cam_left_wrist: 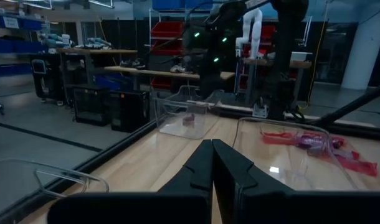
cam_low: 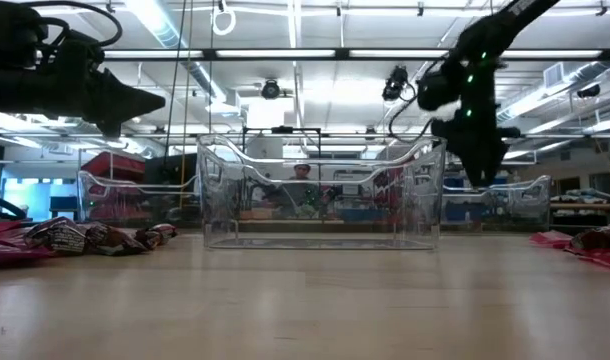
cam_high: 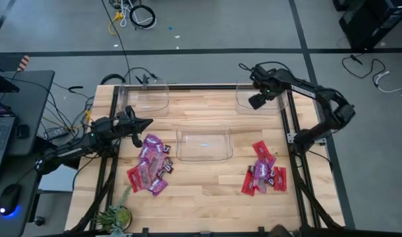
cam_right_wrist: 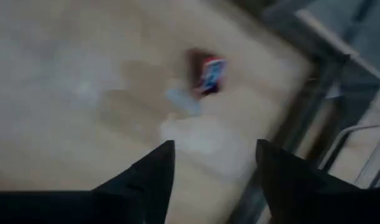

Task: Sort candy
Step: Put the brown chocolate bar into the top right transparent bin

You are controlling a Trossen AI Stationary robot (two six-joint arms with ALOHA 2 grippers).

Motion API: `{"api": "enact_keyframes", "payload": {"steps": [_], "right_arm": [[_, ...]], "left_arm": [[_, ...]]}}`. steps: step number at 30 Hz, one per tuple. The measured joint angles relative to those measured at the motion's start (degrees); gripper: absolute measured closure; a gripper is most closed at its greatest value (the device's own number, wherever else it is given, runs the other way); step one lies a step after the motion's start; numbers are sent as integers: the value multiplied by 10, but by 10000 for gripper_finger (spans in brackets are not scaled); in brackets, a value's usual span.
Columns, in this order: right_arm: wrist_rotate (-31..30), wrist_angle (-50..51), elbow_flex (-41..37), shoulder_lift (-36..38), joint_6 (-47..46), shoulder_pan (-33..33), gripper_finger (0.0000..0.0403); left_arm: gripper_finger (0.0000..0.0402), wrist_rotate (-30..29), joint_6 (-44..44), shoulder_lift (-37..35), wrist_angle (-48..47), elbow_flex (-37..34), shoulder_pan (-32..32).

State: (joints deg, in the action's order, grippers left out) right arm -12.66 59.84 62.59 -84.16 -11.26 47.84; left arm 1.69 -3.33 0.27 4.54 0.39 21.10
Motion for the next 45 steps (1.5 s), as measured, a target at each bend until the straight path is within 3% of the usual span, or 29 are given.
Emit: {"api": "enact_keyframes", "payload": {"steps": [6,10,16,20,25,31,35,40,45], "right_arm": [[144,16,0,99,-15,-100,192],[151,20,-18,142,-61,-222,228],[153,-15,-86,156,-202,-412,263],[153,-76,-121,137,-298,-520,252],[143,-112,-134,91,-368,-618,209],[141,-148,-135,20,-370,-682,160],[141,-161,-135,-20,-369,-695,152],[153,-162,-135,-61,-357,-697,173],[165,-160,-135,-77,-337,-697,218]], "left_arm": [[392,0,0,0,10,0,0],[392,0,0,0,23,0,0],[392,0,-2,0,24,0,0],[392,0,-2,0,32,0,0],[392,0,0,0,47,0,0],[392,19,0,0,45,0,-1],[392,19,0,0,35,0,-1],[392,19,-1,0,26,0,-1],[392,19,-3,1,2,0,-1]]}}
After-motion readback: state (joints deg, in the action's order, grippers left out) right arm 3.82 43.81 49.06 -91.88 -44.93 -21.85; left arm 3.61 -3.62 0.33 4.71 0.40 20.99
